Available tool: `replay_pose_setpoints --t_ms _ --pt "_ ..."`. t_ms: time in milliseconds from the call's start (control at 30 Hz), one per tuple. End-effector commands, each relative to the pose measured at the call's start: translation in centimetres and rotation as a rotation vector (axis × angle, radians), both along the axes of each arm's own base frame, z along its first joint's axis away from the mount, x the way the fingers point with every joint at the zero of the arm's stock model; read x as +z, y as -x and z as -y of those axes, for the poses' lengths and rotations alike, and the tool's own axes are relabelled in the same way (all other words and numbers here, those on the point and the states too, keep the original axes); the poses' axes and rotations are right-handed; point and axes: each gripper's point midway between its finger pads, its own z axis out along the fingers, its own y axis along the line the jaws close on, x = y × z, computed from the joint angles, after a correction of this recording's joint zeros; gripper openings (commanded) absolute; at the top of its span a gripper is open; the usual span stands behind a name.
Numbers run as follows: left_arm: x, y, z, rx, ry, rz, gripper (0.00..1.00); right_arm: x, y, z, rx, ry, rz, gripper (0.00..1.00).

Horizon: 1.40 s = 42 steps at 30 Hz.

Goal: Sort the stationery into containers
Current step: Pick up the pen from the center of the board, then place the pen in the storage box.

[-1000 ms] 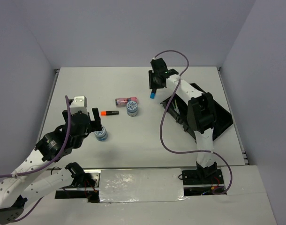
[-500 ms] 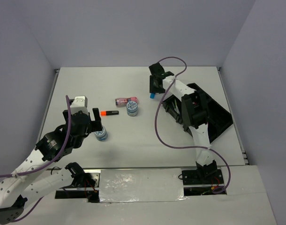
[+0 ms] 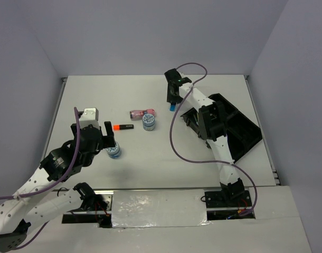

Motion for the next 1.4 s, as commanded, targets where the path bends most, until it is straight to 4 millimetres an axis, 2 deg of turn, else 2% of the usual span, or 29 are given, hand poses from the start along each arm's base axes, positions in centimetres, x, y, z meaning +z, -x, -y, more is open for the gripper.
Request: replay_pose_setpoints --t_ms 0,33,67,233,300,400,433,467,500,533,567,600,700,733,800,867,900,933,967,1033,1067,1100,1167,1200,1267,1300,1367 --pt "1.1 -0.4 0.3 -0.013 0.014 0.035 0.99 -0.8 1.2 0.8 -0.032 0.046 -0.049 0.48" --pt "1.1 -0.4 0.3 -0.015 0.013 0.034 0.99 -1.5 1.7 0.9 -0.028 0.046 -0.062 0.47" --pt "1.1 -0.4 0.4 -0.016 0.015 0.035 0.99 -1.1 1.8 0.8 -0.026 0.043 -0.057 0.46" --pt "1.1 -0.4 0.4 -0.019 0.016 0.034 0.99 -2.2 2.6 0.1 0.016 0.017 -0.106 0.38" --pt "1.1 -0.4 0.3 -0.015 0.015 0.035 0.99 -2.9 2.9 -0.5 0.041 -0.008 -0.128 0.32" --pt "1.1 -0.4 0.3 -0.015 0.017 0.037 0.99 -2.3 3.4 -2.1 0.117 -0.087 -0.124 0.23" --pt "1.1 -0.4 0.3 -0.017 0.017 0.037 0.99 -1.0 3.2 -2.8 0.144 -0.127 -0.088 0.22" --pt "1.1 -0.4 0.3 -0.017 0.014 0.034 0.99 0.0 3.6 -4.3 0.204 -0.203 -0.084 0.20" --pt "1.0 -0.4 0.3 -0.017 0.013 0.033 0.99 1.6 2.9 -5.3 0.253 -0.251 -0.023 0.20" --pt "1.0 -0.5 0.4 -0.016 0.012 0.031 0.99 4.0 3.3 -5.8 0.288 -0.285 0.017 0.19" --pt "1.1 -0.4 0.4 -0.019 0.014 0.031 0.99 5.6 3.2 -6.0 0.308 -0.303 0.049 0.19" --pt "1.0 -0.4 0.4 -0.017 0.012 0.031 0.99 8.5 3.2 -6.4 0.346 -0.323 0.115 0.19" --pt "1.1 -0.4 0.3 -0.012 0.016 0.034 0.99 12.4 3.2 -6.0 0.394 -0.363 0.186 0.19" --pt "1.1 -0.4 0.2 -0.011 0.017 0.037 0.99 14.6 3.5 -6.0 0.415 -0.389 0.211 0.19" --pt "1.1 -0.3 0.2 -0.011 0.018 0.038 0.99 16.9 3.7 -3.7 0.398 -0.353 0.248 0.19" --pt "1.2 -0.3 0.1 -0.007 0.017 0.038 0.99 17.7 3.6 -1.1 0.369 -0.303 0.263 0.18" --pt "1.2 -0.3 0.1 -0.007 0.018 0.039 0.99 17.8 4.3 0.5 0.380 -0.246 0.249 0.19" --pt "1.2 -0.3 0.1 -0.009 0.018 0.039 0.99 17.5 4.2 2.7 0.341 -0.176 0.241 0.20" --pt "1.2 -0.3 0.1 -0.009 0.021 0.041 0.99 17.0 4.8 5.8 0.332 -0.097 0.206 0.21" --pt "1.2 -0.3 0.1 -0.012 0.022 0.041 0.99 16.0 5.4 9.7 0.296 0.004 0.172 0.23" --pt "1.3 -0.3 0.2 -0.014 0.023 0.043 0.99 15.5 5.6 12.6 0.281 0.052 0.156 0.23" --pt "1.3 -0.3 0.2 -0.014 0.023 0.043 0.99 14.9 6.7 14.1 0.268 0.065 0.139 0.23" --pt "1.2 -0.3 0.3 -0.019 0.022 0.041 0.99 14.6 7.2 16.6 0.227 0.080 0.147 0.23" --pt "1.2 -0.3 0.3 -0.020 0.024 0.041 0.99 13.8 8.0 18.7 0.183 0.081 0.131 0.23" --pt "1.2 -0.3 0.4 -0.021 0.024 0.041 0.99 13.0 8.5 20.3 0.122 0.052 0.118 0.23" --pt "1.1 -0.3 0.4 -0.022 0.021 0.038 0.99 12.1 9.0 22.1 0.077 0.038 0.085 0.23" --pt "1.1 -0.4 0.4 -0.021 0.020 0.035 0.99 10.8 9.5 22.7 0.058 0.020 0.052 0.23"
